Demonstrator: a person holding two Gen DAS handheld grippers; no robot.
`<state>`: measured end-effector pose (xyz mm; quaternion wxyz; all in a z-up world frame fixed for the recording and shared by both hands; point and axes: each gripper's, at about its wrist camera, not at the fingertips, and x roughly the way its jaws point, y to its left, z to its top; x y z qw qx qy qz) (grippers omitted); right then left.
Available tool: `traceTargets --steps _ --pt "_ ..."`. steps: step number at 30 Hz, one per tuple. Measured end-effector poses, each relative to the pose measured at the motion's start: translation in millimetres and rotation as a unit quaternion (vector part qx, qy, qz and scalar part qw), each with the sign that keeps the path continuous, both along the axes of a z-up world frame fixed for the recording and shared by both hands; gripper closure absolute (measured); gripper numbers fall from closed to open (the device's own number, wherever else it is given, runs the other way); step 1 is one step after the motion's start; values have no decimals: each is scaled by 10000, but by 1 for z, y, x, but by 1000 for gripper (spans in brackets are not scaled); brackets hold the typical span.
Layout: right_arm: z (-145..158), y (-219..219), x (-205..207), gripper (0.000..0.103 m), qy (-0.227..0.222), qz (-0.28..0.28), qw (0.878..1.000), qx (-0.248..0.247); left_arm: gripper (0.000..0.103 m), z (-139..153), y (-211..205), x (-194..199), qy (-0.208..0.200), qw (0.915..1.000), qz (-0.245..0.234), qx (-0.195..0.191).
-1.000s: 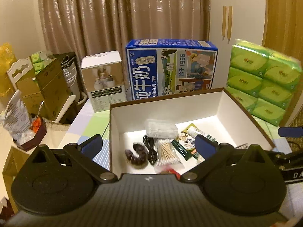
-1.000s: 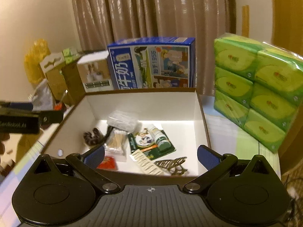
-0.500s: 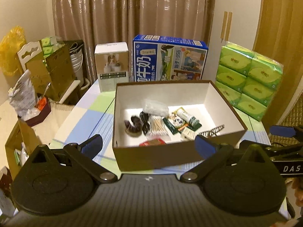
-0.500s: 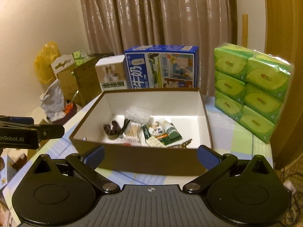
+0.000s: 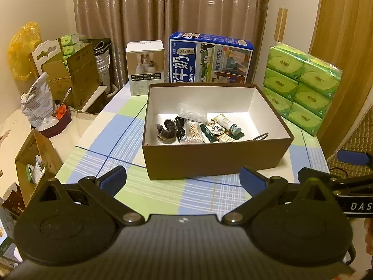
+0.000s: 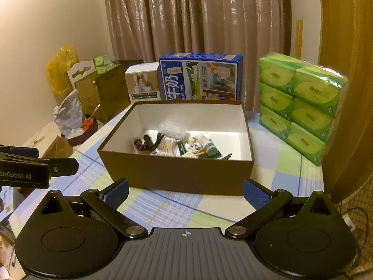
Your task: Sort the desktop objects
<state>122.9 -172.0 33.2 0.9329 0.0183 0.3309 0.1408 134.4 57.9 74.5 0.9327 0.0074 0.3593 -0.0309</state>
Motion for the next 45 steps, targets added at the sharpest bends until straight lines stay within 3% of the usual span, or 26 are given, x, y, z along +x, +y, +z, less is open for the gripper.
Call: traceTargets --steps 21,45 --pt "3 -10 -44 2 24 244 9997 -15 1 3 -21 -54 -71 9997 169 166" --pt "-17 -13 -68 2 216 345 9991 -118 1 -24 -26 -85 158 9993 270 204"
